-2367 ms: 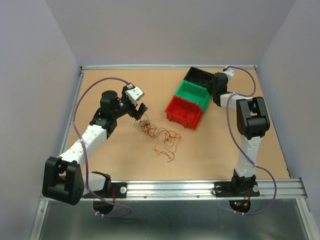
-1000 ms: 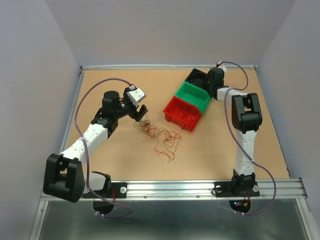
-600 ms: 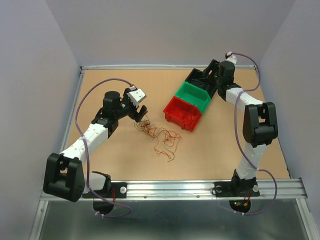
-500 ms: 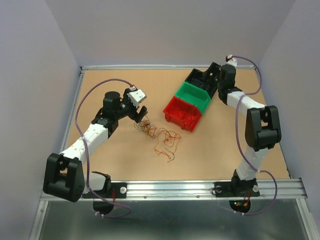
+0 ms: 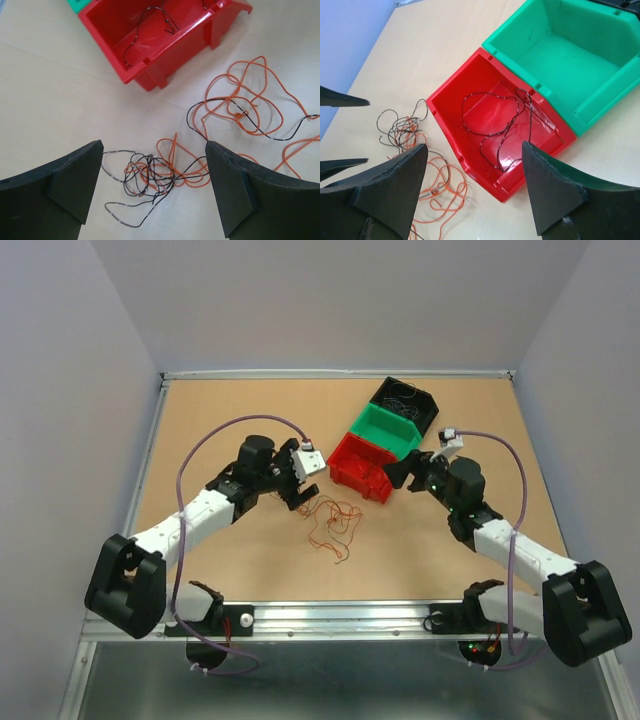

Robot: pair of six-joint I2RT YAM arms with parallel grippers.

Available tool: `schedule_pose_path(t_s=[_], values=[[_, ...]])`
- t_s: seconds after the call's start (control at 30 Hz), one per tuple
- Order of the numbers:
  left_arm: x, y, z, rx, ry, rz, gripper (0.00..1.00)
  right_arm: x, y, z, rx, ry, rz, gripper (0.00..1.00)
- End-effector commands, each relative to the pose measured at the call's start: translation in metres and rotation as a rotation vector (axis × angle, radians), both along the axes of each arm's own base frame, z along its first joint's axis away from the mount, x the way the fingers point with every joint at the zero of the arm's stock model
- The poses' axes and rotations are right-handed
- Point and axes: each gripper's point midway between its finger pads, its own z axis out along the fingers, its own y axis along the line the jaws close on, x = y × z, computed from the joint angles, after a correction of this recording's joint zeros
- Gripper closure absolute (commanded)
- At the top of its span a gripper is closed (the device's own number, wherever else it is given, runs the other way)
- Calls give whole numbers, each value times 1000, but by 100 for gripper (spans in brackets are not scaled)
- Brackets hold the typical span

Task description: Untangle the cables

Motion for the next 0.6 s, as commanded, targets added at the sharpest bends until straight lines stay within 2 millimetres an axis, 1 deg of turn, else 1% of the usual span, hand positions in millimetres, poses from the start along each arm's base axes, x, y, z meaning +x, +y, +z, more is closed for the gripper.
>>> schedule_pose_path(t_s=[0.0,0.03,0.13,0.23,0.3,0.33,0.37,0.4,0.47,0.57], values=[[9,-7,-16,94,-21,1,7,-18,1,5,28,-78,30,20],[10,-10,-25,108,0,-1,9,-21,-4,7,33,-91,9,20],[13,-13,-32,124,19,6,10,-24,-8,12,35,-108,-7,20],[8,-22,-43,142,49,-24,12,-28,-9,14,40,-116,-7,20],[6,-27,-45,149,56,-38,14,-28,-10,12,38,-113,-13,20],[4,-29,-50,158,69,-46,22,-28,-11,12,39,-113,-15,20],[4,-30,-52,162,76,-49,25,-28,-11,13,38,-115,-18,20],[2,-35,-52,162,81,-61,26,-28,-12,12,37,-114,-22,20],[-1,-37,-59,170,115,-77,30,-28,-13,12,36,-114,-27,20],[1,-38,-59,175,119,-74,30,-27,-14,12,33,-117,-35,20]])
